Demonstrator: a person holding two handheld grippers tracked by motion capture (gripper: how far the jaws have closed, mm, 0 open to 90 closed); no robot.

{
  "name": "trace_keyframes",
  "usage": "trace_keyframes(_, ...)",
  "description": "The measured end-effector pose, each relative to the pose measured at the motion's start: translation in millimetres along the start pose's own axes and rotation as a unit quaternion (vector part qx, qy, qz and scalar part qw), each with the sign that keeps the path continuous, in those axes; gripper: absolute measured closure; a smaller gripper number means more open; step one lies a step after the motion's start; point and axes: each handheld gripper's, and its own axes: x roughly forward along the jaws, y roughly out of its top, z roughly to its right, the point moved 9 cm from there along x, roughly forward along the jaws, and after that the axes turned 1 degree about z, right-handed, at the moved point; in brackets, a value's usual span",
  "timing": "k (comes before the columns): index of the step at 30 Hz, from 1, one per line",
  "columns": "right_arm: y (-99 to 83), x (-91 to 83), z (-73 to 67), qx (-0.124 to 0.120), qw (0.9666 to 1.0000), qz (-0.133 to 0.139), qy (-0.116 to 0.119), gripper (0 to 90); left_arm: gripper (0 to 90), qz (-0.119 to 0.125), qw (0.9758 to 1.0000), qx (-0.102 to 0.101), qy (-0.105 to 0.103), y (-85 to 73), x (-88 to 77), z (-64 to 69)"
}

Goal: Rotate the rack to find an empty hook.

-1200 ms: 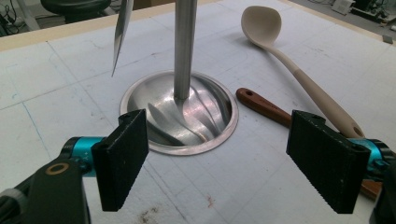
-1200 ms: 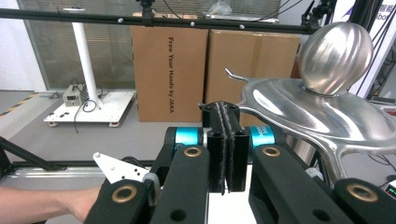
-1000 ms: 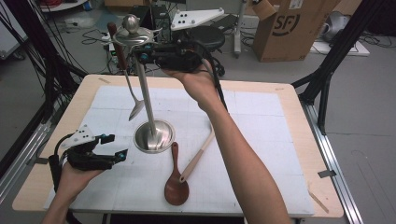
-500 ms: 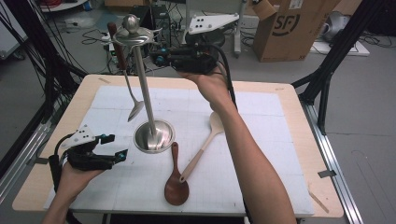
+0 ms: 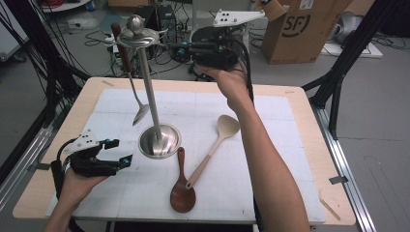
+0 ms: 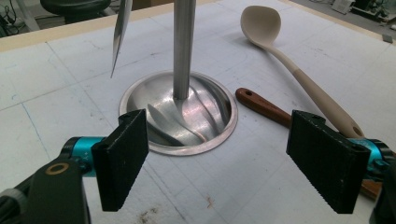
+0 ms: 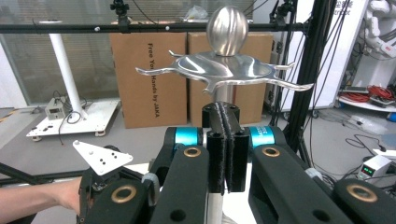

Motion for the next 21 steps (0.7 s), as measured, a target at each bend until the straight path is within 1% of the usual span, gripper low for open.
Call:
trace_keyframes(3, 1.6, 1.6, 1.5, 0.001, 1.0000, 0.000, -0.001, 89.2, 21.6, 0.000, 1.0000, 0.000, -0.001, -0.2, 0.3, 0.3)
trace_keyframes(7, 4.2, 6.0, -0.7, -0.003, 1.0000, -0.001, 0.005, 89.2, 21.5, 0.001, 1.0000, 0.000, 0.000, 0.2, 0.0, 0.0)
trace_keyframes(13, 6.1, 7.8, -2.5, -0.005, 1.0000, 0.000, 0.003, 89.2, 21.6, 0.000, 1.0000, 0.000, -0.002, -0.1, 0.6, 0.5)
trace_keyframes(17, 7.3, 10.9, -8.1, -0.012, 0.9999, -0.005, 0.010, 89.2, 21.6, 0.000, 1.0000, 0.000, -0.001, -0.1, 0.5, 0.4)
trace_keyframes(21, 8.6, 14.7, -13.3, -0.016, 0.9997, -0.003, 0.019, 89.3, 21.5, 0.000, 1.0000, 0.000, -0.001, -0.2, 0.4, 0.2)
